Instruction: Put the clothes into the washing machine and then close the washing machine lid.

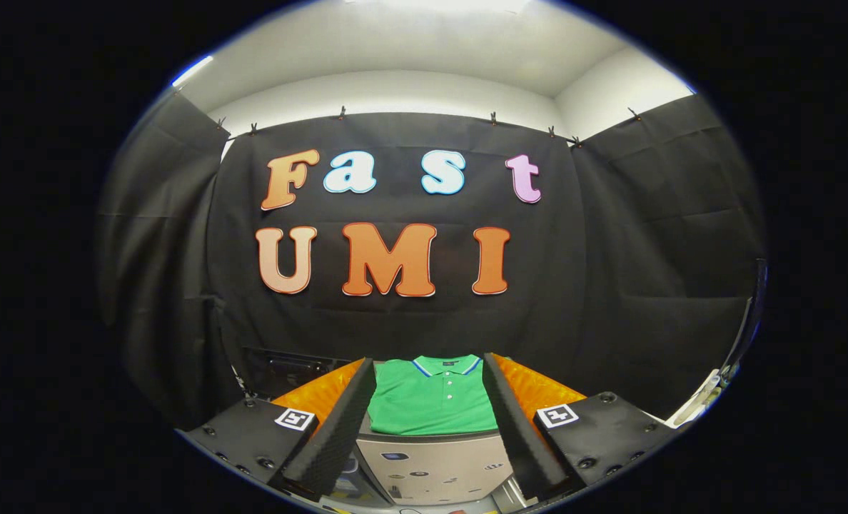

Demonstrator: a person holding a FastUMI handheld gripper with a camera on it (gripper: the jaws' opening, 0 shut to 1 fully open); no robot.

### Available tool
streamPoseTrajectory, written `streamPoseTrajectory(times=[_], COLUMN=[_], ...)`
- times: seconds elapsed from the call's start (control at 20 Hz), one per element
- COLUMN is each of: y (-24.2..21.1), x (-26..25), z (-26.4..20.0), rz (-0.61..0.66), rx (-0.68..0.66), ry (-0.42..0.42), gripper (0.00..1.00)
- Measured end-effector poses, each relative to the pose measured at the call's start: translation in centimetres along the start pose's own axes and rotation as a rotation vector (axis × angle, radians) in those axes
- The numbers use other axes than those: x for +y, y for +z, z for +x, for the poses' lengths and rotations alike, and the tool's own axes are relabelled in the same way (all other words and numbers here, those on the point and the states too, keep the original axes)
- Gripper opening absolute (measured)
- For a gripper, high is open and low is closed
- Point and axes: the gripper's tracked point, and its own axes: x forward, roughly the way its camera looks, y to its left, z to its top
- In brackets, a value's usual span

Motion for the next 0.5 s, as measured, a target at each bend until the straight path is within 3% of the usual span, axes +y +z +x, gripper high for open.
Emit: streamPoseTrajectory(times=[0.5], y=[-0.2], x=[0.9], z=[2.2], rz=[-0.022], rx=[0.043], ry=[-0.004], gripper=[0.97])
